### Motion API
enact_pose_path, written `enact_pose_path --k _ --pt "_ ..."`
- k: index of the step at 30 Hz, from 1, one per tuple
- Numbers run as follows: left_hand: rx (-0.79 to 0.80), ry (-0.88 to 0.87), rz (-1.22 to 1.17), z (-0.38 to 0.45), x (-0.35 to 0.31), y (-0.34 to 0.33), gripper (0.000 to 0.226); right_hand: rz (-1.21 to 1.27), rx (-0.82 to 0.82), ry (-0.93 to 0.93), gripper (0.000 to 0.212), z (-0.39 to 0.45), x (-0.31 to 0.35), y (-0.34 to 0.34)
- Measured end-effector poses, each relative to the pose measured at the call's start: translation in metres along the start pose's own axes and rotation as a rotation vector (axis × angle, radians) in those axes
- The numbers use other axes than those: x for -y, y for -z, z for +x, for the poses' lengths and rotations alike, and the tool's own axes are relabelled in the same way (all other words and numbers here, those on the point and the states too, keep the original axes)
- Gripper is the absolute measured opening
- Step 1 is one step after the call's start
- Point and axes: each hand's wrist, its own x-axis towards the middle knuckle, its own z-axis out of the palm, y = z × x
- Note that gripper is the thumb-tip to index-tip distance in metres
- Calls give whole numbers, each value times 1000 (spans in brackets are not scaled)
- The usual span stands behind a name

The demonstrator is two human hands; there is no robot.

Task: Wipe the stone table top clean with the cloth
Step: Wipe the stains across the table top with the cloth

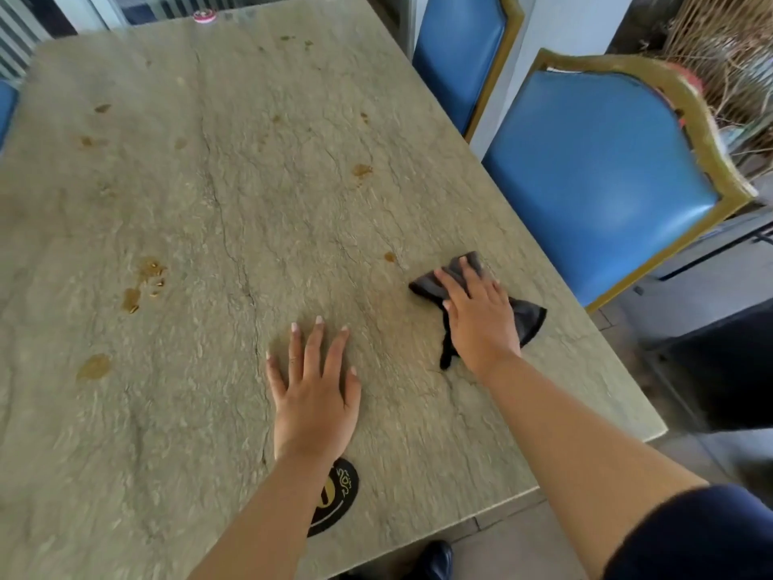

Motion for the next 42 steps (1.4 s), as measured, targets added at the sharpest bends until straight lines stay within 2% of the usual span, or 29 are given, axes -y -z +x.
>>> enact_pose_path --k 2,3,7,9,10,11,13,15,17,19,21,23,25,27,29,31,33,34,35,38,39,40,42 --pt "7 1 1 0 0 1 58 -6 6 -94 51 10 24 -2" --pt "10 1 2 1 0 0 58 -11 17 -70 53 8 38 -4" --pt "17 3 7 2 1 0 60 -40 115 353 57 -46 63 -12" --pt "10 -1 7 1 0 1 62 -77 171 546 55 -69 37 -6" --pt "7 -1 2 1 0 1 60 -126 168 561 54 -74 18 -3" --pt "3 1 -4 0 0 1 59 -180 139 488 53 -77 1 0" --pt "-5 3 -9 0 0 0 55 -195 64 143 52 -77 -19 7" --pt "2 4 -7 1 0 0 55 -113 39 -175 51 -73 -5 4" --pt "2 -2 0 0 0 -1 55 -42 31 -279 52 -80 28 -2" --pt "12 -4 4 1 0 0 55 -29 37 -161 54 -102 60 -10" --pt "36 5 2 2 1 0 55 -49 46 73 54 -140 72 -16" --pt "50 27 0 3 -2 2 55 -74 82 326 52 -173 59 -16" --pt "57 58 -43 3 -10 5 55 -102 110 454 50 -181 26 -9" --pt "55 94 -100 -1 -23 7 55 -138 79 327 50 -173 -8 -3" --pt "50 99 -128 -7 -42 7 55 -115 26 23 52 -152 -33 6" --pt "60 66 -134 -12 -61 5 54 -48 18 -257 52 -131 -39 10" --pt "72 45 -123 -10 -79 2 53 -1 25 -375 53 -120 -26 10" --pt "81 52 -112 -6 -88 1 53 5 13 -328 54 -121 -21 8" --pt "90 77 -102 -1 -96 1 53 3 -10 -193 54 -127 -18 5" --pt "95 157 -46 11 -110 -2 54 -76 91 414 53 -146 -46 7" --pt "92 166 -20 13 -112 -4 54 -91 125 531 52 -140 -67 12" --pt "90 174 -6 13 -113 -5 55 -116 126 564 52 -130 -87 16" --pt "87 201 6 14 -115 -7 55 -145 78 450 51 -100 -117 22"
